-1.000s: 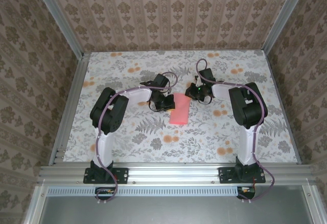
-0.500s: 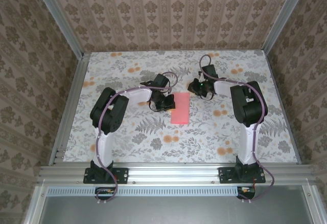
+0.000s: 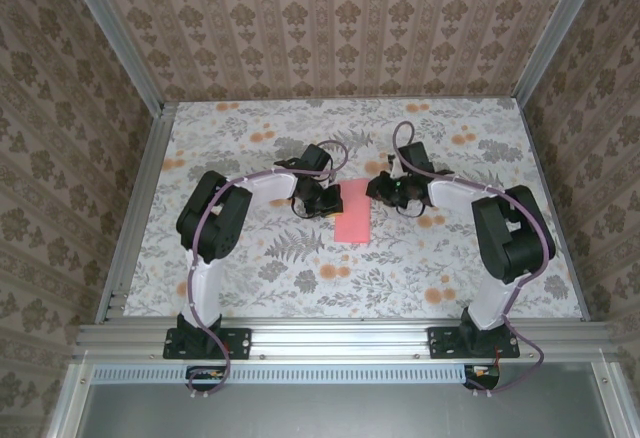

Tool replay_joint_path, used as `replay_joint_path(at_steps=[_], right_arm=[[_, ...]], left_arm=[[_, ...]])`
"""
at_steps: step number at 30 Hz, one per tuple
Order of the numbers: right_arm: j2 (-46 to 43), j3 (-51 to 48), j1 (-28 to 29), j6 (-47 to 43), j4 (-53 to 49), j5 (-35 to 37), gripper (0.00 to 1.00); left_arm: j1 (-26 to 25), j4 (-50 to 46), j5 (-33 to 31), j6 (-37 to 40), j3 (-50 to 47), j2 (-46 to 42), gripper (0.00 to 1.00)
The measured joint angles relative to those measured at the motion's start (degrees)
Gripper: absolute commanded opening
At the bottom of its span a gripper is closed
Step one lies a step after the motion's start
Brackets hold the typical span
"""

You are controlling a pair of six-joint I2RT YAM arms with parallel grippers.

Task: Fold a paper plane with a square sheet of paper (pick it up from the middle)
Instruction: Move the square sheet of paper to the center of the table.

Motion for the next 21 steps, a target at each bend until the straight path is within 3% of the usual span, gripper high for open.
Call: replay_joint_path(at_steps=[13, 21], right_arm=[[5.2, -1.1, 2.1, -0.5, -0.2, -2.1, 0.15], [6.6, -0.1, 2.3, -5.4, -0.8, -3.7, 0.14]], left_arm=[[0.0, 0.3, -0.4, 0.0, -0.8, -0.7, 0.06], [1.0, -0.9, -0.4, 0.0, -3.1, -3.9, 0.10]])
